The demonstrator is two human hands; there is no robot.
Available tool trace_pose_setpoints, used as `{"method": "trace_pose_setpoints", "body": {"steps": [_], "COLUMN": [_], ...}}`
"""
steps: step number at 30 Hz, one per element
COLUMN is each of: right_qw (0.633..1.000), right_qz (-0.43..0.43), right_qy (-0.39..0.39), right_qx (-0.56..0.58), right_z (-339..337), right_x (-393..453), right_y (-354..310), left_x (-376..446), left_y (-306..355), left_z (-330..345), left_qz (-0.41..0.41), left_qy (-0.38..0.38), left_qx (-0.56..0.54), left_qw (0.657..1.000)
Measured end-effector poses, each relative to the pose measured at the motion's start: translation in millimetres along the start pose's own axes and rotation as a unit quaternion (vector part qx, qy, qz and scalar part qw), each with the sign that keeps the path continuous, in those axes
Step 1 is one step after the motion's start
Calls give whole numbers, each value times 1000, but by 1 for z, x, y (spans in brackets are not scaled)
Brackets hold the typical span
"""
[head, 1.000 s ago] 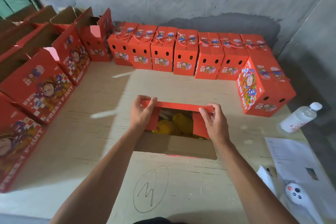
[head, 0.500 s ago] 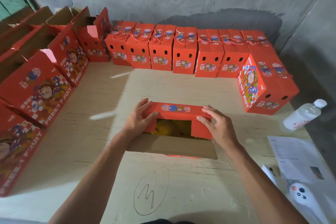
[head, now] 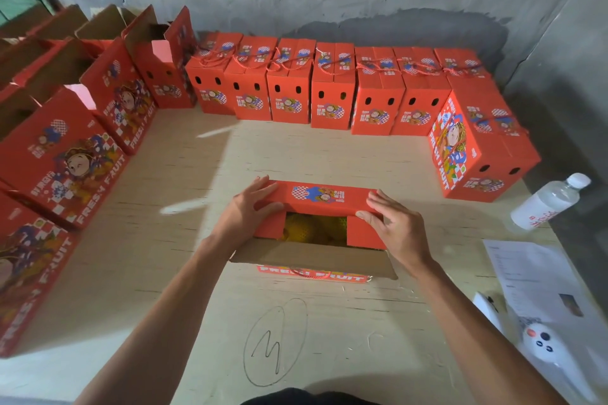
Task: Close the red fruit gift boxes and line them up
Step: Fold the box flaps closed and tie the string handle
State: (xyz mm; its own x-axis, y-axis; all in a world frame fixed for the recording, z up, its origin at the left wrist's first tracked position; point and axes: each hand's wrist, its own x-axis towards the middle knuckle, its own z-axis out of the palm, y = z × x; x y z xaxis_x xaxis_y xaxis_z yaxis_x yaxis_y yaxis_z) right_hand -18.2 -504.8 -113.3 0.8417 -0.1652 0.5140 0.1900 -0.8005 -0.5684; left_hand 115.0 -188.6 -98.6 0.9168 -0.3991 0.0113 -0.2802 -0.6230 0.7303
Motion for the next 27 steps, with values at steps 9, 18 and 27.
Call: {"method": "trace_pose_setpoints", "body": {"steps": [9,18,27], "right_qw": [998,993,999], "right_qz": [45,90,20], "right_qy": [-2,4,-35], "right_qx": [35,75,-16], "right_z": [0,-1,-2], "right_x": [0,-4,-1], "right_y": [-5,-8,-1], "left_x": [1,-4,-7], "left_y": [3,1,1], "left_z": [-9,-6,-8], "left_qz": [35,64,86], "left_qy": [-29,-39,-11], "left_qx": [46,69,45], "left_qw": [998,995,995]}}
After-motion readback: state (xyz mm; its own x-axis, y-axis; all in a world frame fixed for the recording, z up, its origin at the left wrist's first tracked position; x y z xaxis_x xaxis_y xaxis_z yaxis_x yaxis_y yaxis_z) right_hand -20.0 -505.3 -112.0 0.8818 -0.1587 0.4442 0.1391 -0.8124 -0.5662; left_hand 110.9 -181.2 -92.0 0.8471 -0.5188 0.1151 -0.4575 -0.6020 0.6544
